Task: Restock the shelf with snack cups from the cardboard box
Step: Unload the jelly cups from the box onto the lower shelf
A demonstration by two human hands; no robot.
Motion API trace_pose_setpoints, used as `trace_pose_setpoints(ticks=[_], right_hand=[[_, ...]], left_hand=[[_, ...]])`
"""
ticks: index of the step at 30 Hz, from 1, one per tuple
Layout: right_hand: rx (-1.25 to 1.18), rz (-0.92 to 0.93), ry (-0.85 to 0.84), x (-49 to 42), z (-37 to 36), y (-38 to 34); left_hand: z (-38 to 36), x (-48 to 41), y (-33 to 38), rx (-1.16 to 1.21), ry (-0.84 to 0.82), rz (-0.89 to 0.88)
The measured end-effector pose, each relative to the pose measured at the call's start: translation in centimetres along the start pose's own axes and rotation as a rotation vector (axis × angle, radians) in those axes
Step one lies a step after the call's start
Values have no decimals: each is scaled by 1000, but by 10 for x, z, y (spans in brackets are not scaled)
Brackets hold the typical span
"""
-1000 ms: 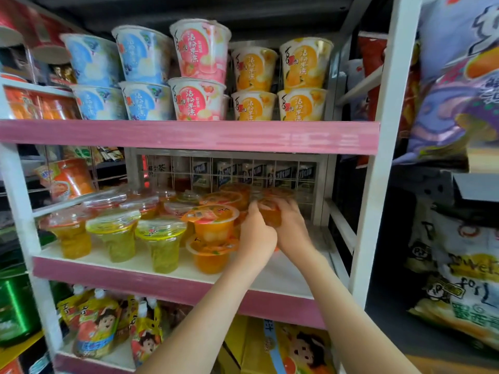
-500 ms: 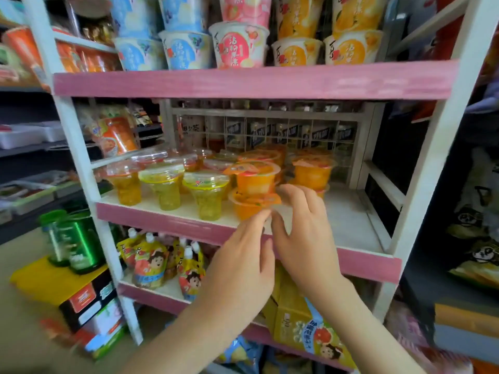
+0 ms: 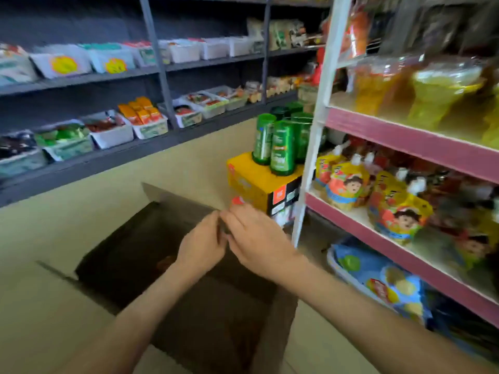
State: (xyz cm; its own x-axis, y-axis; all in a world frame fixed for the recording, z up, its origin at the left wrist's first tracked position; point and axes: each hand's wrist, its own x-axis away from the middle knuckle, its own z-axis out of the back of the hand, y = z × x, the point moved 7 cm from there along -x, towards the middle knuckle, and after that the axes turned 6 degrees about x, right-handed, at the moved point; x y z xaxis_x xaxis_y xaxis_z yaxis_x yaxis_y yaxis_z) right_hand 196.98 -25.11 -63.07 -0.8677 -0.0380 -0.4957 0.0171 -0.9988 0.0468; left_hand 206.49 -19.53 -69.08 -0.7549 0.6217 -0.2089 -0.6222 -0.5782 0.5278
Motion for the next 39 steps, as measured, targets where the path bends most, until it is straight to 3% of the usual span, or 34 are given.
trace_pose_setpoints(ticks=[3, 7, 10, 12, 18, 23, 27, 32, 39], right_hand=[[-37, 1, -210, -35, -73, -33], [-38, -223, -544, -35, -162, -40], [-59, -423, -684, -6, -203, -40], [-28, -453, -772, 12, -223, -47], [-44, -434, -890, 38, -263, -65], [63, -467, -992, 88, -276, -45], [63, -556, -1299, 125, -288, -30], [2, -657, -1544, 161, -295, -34], [-31, -526, -1661, 172, -301, -49]], left_hand=[[-29, -24, -62, -158, -285, 121], [-59, -23, -108, -242, -516, 249], [-49, -10, -104, -278, -445, 132], [-30, 10, -118, -241, -350, 74], [-17, 57, -203, -170, -417, 241], [-82, 55, -214, -404, -752, 262], [-150, 62, -178, -445, -970, 85], [-202, 82, -155, -450, -1113, -61], [-192, 81, -170, -487, -1105, 26]])
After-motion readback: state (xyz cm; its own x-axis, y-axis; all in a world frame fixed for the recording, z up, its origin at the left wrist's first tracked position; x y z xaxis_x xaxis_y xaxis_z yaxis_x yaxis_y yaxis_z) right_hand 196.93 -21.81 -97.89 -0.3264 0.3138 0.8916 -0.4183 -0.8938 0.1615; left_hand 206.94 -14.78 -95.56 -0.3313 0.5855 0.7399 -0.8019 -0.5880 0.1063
